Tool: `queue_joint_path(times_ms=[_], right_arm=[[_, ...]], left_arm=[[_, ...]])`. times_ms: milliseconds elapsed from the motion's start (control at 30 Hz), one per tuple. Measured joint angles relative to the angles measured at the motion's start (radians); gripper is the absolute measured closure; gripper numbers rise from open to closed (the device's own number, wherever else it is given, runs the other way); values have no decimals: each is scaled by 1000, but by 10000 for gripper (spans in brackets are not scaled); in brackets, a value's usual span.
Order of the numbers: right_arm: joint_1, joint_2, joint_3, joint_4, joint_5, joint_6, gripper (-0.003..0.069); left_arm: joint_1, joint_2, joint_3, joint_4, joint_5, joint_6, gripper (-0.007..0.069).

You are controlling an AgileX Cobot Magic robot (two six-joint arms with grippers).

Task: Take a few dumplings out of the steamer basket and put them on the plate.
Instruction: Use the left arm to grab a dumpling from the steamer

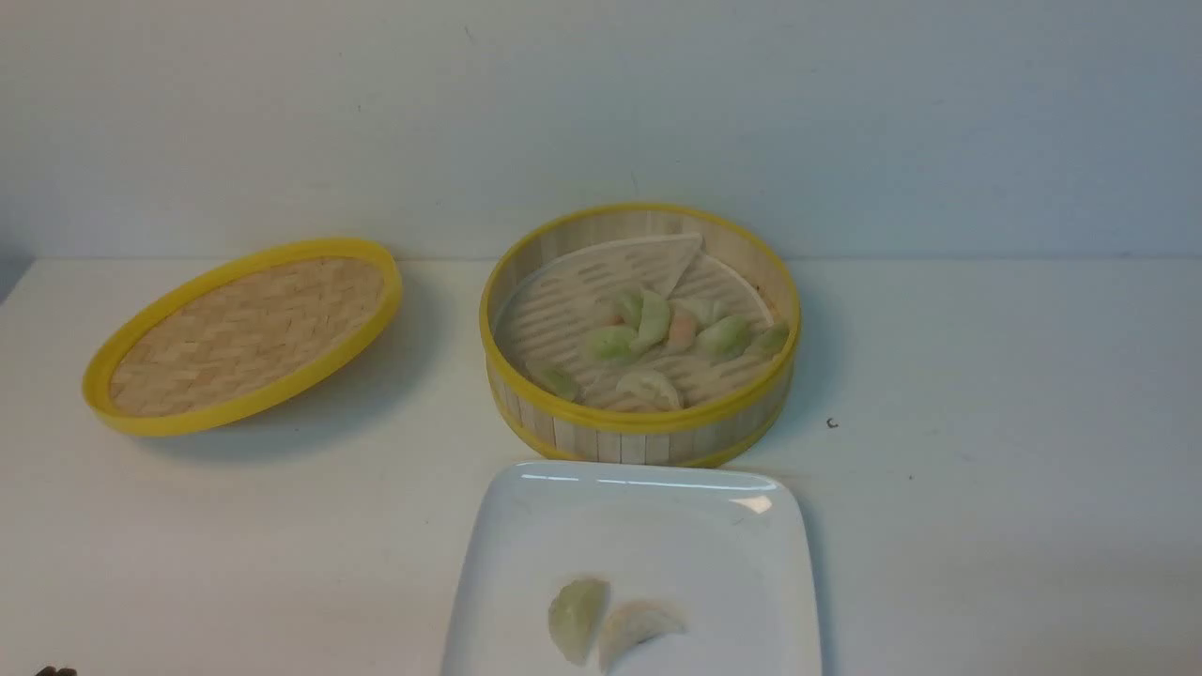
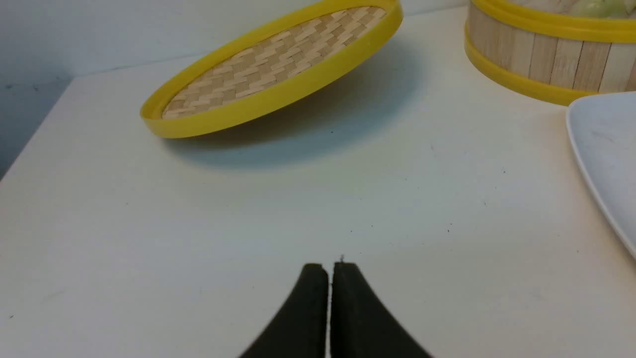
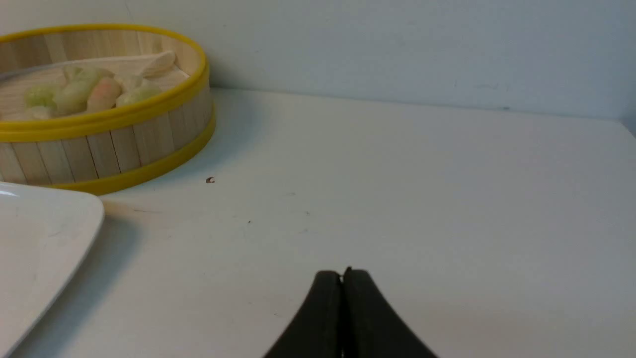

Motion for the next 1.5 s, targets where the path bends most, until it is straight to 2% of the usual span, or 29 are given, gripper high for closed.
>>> queue_joint_path(times_ms=[1333, 1500], right_arm=[[0, 0, 0, 0, 0, 0, 673], [0, 0, 0, 0, 0, 0, 673]], left_arm=[[0, 0, 0, 21, -3, 0, 631], [0, 0, 1, -29, -105, -39, 631]])
